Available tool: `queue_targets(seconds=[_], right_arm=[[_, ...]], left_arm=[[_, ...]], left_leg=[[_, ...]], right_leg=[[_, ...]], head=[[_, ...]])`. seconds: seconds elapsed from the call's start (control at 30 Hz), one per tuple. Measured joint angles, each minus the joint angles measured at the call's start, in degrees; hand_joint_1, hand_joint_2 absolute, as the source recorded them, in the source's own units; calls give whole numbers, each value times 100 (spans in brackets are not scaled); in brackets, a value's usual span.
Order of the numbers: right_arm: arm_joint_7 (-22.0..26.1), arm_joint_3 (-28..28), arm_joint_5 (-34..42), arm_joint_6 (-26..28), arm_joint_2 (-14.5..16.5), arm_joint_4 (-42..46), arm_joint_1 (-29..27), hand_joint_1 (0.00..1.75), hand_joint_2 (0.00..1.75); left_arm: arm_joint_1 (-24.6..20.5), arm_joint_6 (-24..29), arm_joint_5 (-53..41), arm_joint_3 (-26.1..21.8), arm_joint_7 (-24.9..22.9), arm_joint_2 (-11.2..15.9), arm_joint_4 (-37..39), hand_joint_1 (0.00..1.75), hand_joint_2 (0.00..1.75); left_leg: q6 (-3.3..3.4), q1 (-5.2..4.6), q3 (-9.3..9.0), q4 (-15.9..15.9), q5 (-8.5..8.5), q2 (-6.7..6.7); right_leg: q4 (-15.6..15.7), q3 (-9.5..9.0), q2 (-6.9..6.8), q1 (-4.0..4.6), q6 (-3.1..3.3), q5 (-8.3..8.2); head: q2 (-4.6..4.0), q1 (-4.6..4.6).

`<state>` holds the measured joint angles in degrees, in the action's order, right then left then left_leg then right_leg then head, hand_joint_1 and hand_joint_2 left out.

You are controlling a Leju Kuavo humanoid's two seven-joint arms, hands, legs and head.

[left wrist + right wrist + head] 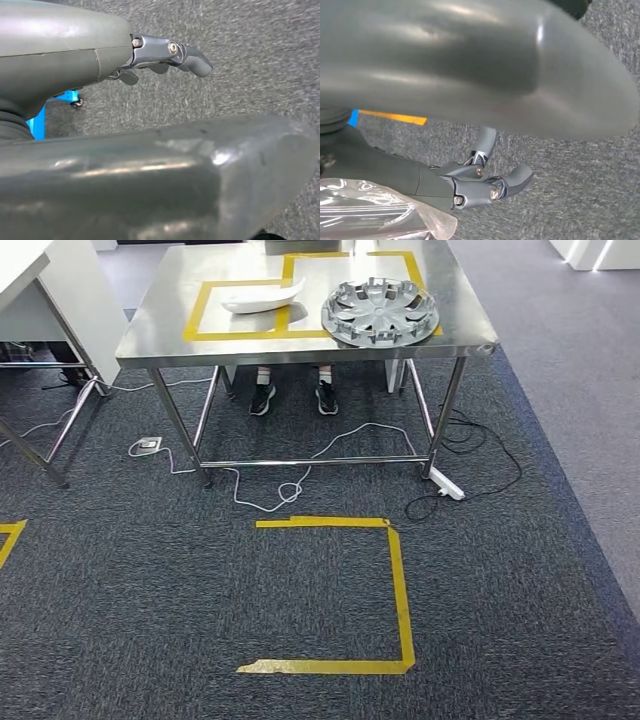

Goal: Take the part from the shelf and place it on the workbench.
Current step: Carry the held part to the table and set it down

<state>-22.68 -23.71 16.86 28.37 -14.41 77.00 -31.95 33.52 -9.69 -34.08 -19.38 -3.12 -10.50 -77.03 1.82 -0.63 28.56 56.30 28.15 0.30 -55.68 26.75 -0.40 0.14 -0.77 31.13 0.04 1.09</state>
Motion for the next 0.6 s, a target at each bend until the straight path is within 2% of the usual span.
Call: queue_targets(seconds=[0.2,0.33,0.5,0.6], right_arm=[[156,-476,721,616,-307,7,102,0,0],[309,-867,1178,973,-540,15,204,0,0],[375,-1216,1343,1094,-712,20,305,0,0],[421,-1347,1436,1119,-774,20,351,0,0]], left_arm=[[-136,319,154,145,62,71,132,0,0],[-228,707,438,410,16,166,317,0,0],[-271,865,581,671,-46,285,460,0,0],[-275,943,701,779,-57,350,511,0,0]], left_leg=[[-47,0,13,0,3,0],[-50,-18,33,17,10,1],[-15,-43,68,60,29,1],[37,-66,79,77,25,0]], right_leg=[[-3,8,1,-5,0,0],[0,21,3,-26,-20,-11],[0,36,4,-48,-64,-21],[11,35,3,-71,-125,-41]], head=[[-2,0],[-1,1],[-2,1],[-1,-1]])
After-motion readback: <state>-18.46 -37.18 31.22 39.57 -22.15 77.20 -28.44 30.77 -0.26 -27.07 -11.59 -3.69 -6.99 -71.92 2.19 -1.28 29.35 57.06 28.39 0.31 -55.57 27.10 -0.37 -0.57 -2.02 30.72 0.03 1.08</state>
